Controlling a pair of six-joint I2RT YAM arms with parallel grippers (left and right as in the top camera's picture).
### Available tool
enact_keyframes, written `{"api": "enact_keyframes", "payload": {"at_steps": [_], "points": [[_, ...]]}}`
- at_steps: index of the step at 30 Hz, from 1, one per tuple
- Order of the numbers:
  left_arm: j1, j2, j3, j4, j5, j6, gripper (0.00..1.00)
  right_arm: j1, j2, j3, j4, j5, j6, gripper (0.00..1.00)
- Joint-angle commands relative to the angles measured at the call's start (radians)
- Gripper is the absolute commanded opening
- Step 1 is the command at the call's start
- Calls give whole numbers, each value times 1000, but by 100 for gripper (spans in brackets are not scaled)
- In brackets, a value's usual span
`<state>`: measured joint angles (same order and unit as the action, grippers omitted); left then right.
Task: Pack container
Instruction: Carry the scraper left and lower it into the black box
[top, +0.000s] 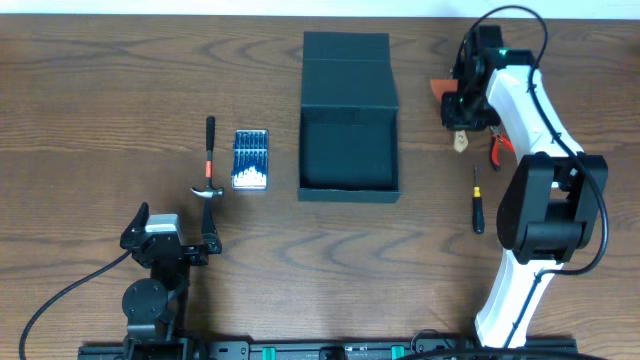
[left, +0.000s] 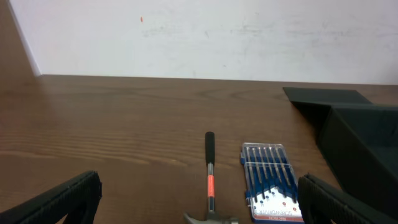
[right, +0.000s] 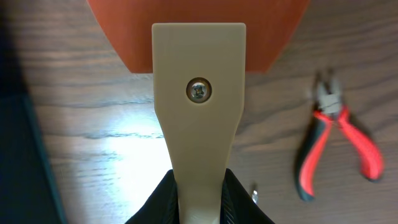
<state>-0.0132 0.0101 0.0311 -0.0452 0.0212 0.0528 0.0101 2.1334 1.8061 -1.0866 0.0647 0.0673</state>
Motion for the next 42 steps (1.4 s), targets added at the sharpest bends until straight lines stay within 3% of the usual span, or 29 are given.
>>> {"api": "enact_keyframes", "payload": {"at_steps": [1,19,31,42], "points": [[5,-6,-27,-21,-3,7,98,15,-2,89,-32,14,-27,1],[5,-6,-27,-21,-3,7,98,276,-2,399,-226,-2,-144,2],[5,-6,-27,-21,-3,7,98,461,-2,407,-311,-16,-204,2],[5,-6,-27,-21,-3,7,98,475,-2,396,-422,-17,-204,2]]}}
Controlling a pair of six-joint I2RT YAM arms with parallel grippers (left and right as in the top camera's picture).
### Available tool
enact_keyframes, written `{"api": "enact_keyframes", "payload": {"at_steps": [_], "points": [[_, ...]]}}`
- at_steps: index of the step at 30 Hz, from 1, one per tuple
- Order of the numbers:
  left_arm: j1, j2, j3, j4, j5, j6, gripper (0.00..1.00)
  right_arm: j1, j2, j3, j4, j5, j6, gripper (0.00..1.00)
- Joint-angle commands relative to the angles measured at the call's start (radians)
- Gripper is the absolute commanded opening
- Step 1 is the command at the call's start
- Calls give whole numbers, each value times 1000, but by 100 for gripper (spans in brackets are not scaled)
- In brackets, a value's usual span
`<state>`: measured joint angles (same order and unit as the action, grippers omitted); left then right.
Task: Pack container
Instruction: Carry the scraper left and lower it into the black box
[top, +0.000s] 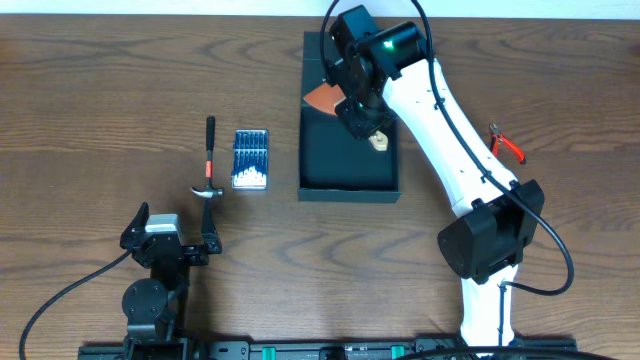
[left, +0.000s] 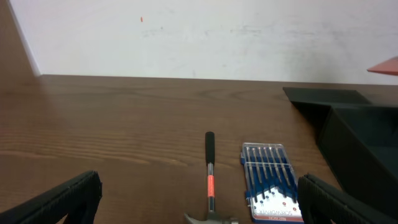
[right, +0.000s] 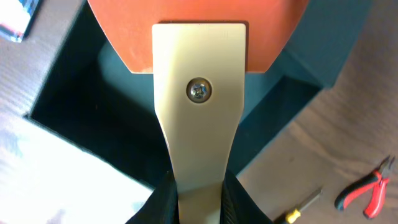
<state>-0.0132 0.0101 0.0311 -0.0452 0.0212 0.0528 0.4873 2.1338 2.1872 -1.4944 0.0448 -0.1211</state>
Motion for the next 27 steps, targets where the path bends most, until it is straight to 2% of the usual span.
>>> {"api": "enact_keyframes", "payload": {"at_steps": [1,13,27], "points": [[5,-6,-27,-21,-3,7,98,-2,-2,11,-18,2,-15,2],[5,-6,-27,-21,-3,7,98,-2,-2,-121,-7,-27,-11,2],[5,-6,-27,-21,-3,7,98,-2,-2,-319,119,-53,-7,1]]}}
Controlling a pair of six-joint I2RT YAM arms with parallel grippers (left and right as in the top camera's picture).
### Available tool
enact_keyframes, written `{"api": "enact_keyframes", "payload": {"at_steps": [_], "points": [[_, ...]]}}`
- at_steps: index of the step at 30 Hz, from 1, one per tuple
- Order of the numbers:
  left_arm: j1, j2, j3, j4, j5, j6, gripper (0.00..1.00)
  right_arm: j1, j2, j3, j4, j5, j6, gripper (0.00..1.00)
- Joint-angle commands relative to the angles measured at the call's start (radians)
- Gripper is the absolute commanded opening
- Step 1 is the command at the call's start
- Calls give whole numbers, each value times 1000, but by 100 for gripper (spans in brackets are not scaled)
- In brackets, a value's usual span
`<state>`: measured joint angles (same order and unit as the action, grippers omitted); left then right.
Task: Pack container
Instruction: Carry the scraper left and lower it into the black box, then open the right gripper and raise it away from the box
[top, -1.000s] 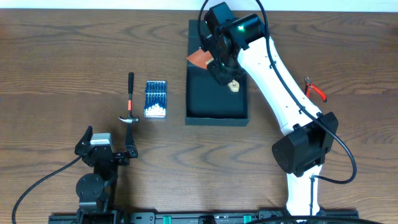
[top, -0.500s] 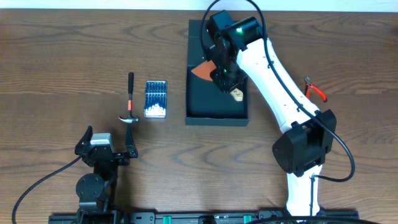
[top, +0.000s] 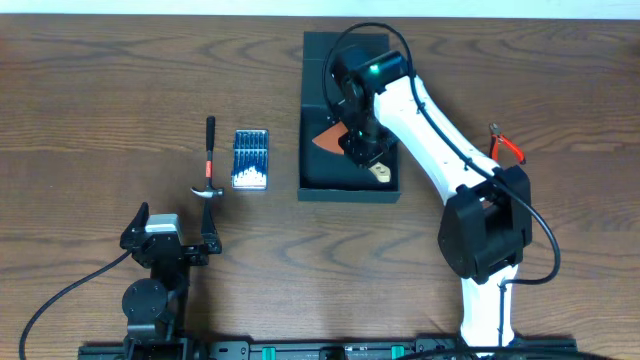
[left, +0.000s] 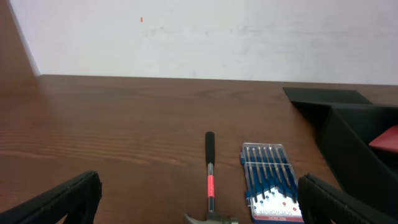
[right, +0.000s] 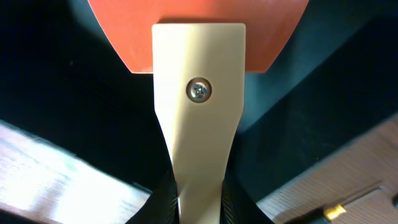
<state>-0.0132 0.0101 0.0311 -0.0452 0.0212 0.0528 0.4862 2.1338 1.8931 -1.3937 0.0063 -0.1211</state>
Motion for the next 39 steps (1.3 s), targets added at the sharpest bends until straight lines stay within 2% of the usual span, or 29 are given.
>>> {"api": "enact_keyframes", "payload": {"at_steps": [1,19,22,26,29,39], "points": [[5,-6,-27,-21,-3,7,98,0,-2,-34,29,-15,-7,1],[5,-6,-27,-21,-3,7,98,0,-2,-57,190,-14,-8,2],[5,-6,-27,-21,-3,7,99,0,-2,-57,190,-15,-8,11],[5,-6,-27,-21,-3,7,98,0,-2,-57,184,-14,-8,38],[5,-6,-27,-21,-3,7,98,0,-2,-57,177,-14,-8,49],[5,-6,-27,-21,-3,7,98,1,-2,-57,142,-29,-8,54]]}}
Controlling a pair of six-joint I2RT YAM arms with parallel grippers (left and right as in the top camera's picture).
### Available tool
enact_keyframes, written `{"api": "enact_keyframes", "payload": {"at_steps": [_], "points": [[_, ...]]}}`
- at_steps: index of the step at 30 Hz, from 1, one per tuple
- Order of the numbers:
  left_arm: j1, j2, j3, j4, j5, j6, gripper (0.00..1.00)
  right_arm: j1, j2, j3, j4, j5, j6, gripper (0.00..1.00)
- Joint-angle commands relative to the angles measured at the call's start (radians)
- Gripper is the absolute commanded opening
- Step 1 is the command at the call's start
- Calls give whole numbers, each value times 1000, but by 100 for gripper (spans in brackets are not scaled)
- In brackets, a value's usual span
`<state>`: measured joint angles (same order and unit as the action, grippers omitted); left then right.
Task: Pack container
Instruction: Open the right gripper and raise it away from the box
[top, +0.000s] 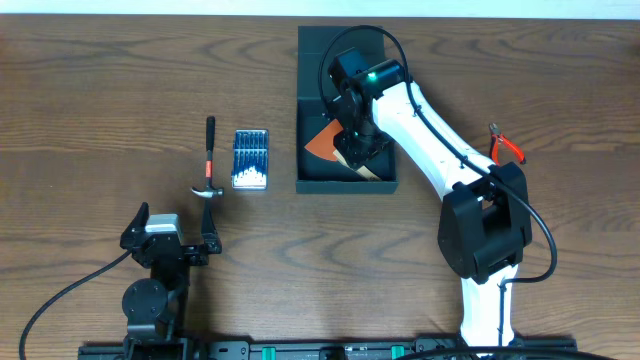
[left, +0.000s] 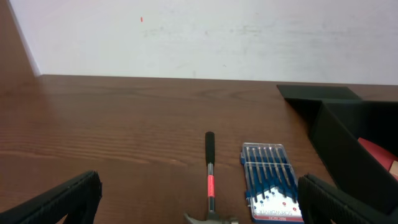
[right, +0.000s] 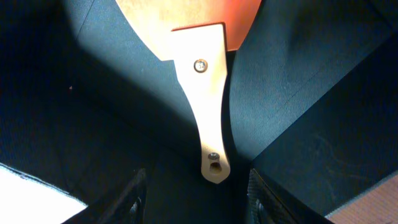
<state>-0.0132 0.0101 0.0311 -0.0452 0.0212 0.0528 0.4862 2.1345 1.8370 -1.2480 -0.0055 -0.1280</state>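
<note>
The dark open box (top: 346, 182) stands at the table's middle. Inside it lies an orange-bladed scraper with a cream handle (right: 208, 134), its blade (top: 322, 144) toward the box's left side. My right gripper (right: 198, 199) hangs open just above the handle's end, inside the box, touching nothing. A hammer (top: 208, 160) and a blue screwdriver set (top: 250, 159) lie left of the box. Red pliers (top: 504, 145) lie to the right. My left gripper (left: 199, 199) rests open at the near left, low over the table, with the hammer (left: 209, 180) ahead.
The box's raised lid (top: 340, 50) stands at its far side. The box walls (right: 323, 155) close in around my right fingers. A white wall (left: 199, 37) lies beyond the table in the left wrist view.
My right gripper has opened and let go of the scraper, which now lies on the box floor. The box sits slightly further left. The left arm has not moved.
My right gripper held the scraper by its handle at the far right near the pliers. Then it held it over the box's lid end, then low inside the box. Now the scraper lies in the box and the gripper is open.
</note>
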Motion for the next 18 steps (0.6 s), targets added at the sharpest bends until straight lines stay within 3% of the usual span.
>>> {"api": "enact_keyframes", "payload": {"at_steps": [1,10,16,18], "points": [[5,-6,-27,-21,-3,7,98,1,-3,-1,-1,-24,-1,54],[5,-6,-27,-21,-3,7,98,-11,-92,101,0,-12,35,73],[5,-6,-27,-21,-3,7,98,-64,-195,216,-43,146,197,99],[5,-6,-27,-21,-3,7,98,-101,-237,228,-51,167,221,99]]}}
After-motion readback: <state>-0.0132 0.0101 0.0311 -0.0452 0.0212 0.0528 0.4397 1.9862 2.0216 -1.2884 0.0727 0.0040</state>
